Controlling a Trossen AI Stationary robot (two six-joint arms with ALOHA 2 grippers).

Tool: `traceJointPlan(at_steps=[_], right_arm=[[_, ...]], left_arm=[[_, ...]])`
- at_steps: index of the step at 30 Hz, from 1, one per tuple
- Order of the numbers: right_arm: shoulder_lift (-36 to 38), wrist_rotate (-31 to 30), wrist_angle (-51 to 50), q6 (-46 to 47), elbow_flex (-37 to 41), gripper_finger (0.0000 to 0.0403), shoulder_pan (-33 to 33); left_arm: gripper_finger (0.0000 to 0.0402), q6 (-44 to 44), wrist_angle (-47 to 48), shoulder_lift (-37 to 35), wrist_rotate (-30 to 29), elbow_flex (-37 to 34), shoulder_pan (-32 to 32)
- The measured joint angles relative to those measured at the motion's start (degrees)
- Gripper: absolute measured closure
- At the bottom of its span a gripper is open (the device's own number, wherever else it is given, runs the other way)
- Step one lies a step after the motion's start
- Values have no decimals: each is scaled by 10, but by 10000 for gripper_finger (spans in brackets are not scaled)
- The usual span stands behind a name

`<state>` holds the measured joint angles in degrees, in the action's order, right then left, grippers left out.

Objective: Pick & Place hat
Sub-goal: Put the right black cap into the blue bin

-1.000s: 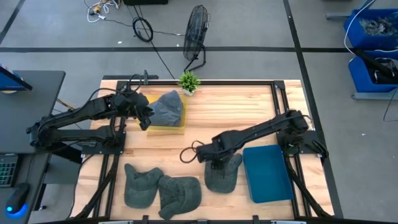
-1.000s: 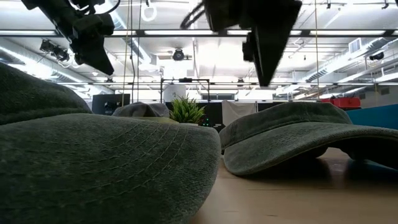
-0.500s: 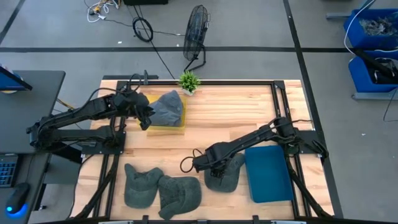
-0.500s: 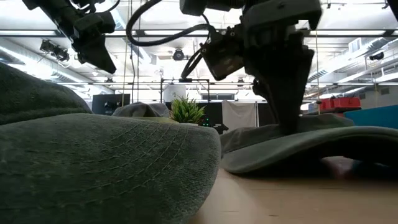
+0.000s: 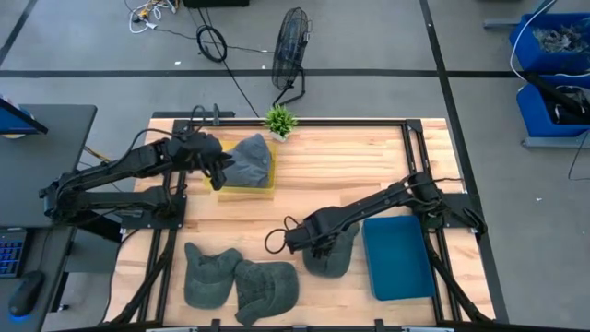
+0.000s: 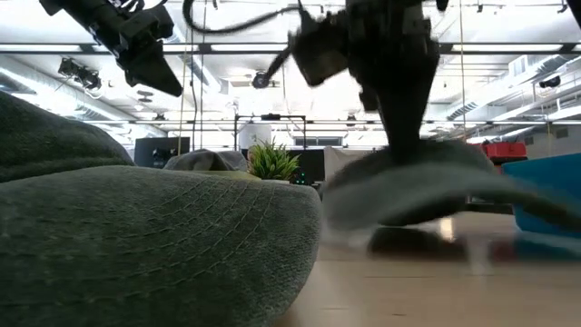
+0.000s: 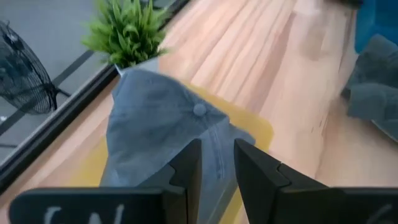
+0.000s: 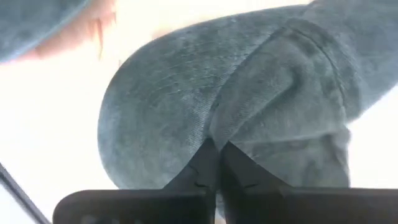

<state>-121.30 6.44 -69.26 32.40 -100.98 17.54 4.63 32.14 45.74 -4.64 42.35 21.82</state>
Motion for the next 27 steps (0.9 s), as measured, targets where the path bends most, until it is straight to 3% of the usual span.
traceJointPlan(at_steps=[7, 12, 20, 27], right_arm=[[1, -74, -154, -83, -138, 400, 11], [6, -77, -208, -180, -198, 400, 41], [64, -100, -208, -54, -167, 400, 105], [140, -122, -208, 30, -26, 401, 205]], left_arm=[[303, -15, -67, 0, 0, 0, 0], [303, -52, -70, 0, 0, 0, 0], [303, -58, -70, 0, 0, 0, 0], [303, -68, -73, 0, 0, 0, 0]])
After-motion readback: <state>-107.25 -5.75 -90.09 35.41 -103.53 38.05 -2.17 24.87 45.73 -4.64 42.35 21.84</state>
